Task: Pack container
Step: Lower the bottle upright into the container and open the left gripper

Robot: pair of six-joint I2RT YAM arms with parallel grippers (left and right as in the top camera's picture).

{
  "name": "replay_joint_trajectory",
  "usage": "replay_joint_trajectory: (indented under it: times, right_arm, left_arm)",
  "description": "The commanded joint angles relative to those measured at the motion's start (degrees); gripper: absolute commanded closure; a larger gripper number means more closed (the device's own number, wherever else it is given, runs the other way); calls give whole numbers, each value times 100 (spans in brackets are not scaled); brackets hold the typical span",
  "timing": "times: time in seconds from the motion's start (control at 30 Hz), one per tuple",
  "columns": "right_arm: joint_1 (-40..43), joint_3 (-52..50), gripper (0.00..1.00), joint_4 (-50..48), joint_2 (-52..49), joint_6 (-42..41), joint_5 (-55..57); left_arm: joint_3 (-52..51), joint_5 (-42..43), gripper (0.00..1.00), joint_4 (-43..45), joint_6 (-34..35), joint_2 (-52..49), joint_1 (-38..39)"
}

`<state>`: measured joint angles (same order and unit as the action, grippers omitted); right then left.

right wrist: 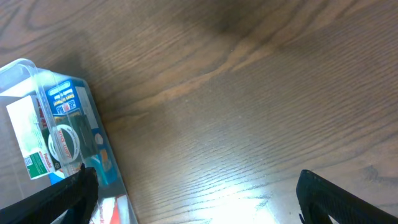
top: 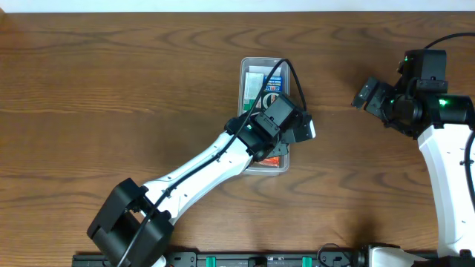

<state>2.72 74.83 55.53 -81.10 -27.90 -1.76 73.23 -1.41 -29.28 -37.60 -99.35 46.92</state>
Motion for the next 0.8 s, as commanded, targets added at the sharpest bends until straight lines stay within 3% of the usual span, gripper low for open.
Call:
replay_joint_trajectory:
  times: [0.0, 0.17, 0.57, 0.77]
  right_arm:
    - [33, 11, 1, 4, 94, -35, -17]
    - [33, 11, 1, 2, 94, -35, -17]
    - [33, 11, 1, 2, 94, -35, -17]
    - [33, 11, 1, 2, 94, -35, -17]
  left_arm:
    - [24, 428, 92, -321, -50, -164, -15]
    - [26, 442, 92, -529, -52, -74, 0]
    - [31, 31, 92, 240, -118, 66, -39]
    - [20, 87, 91, 81, -114, 63, -61]
